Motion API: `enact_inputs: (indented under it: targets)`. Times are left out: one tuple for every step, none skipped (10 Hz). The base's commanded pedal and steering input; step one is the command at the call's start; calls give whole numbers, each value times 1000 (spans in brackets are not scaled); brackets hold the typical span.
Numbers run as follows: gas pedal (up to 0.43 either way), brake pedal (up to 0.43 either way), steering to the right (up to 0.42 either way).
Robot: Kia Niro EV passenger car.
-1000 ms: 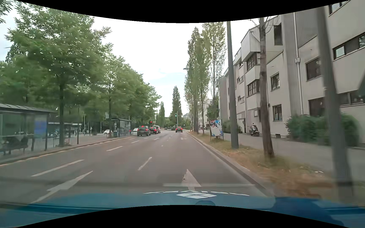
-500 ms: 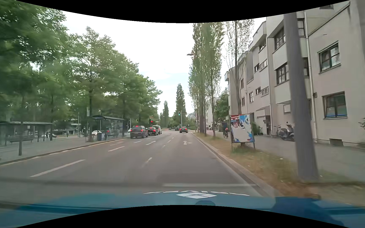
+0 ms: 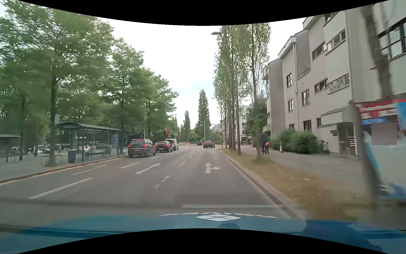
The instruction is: Follow the waypoints while adhering to traffic rules and regulations
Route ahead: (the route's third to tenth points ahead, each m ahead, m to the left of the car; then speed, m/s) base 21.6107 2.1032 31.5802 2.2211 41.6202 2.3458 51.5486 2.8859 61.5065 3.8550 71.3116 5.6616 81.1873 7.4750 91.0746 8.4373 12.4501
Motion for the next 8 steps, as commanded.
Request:
enact_inputs:
  targets:
    - [177, 0, -5]
    - [177, 0, -4]
    - [169, 0, -4]
    - [157, 0, -4]
    - [157, 0, -5]
    - [157, 0, -5]
    - [157, 0, -5]
    - [157, 0, -5]
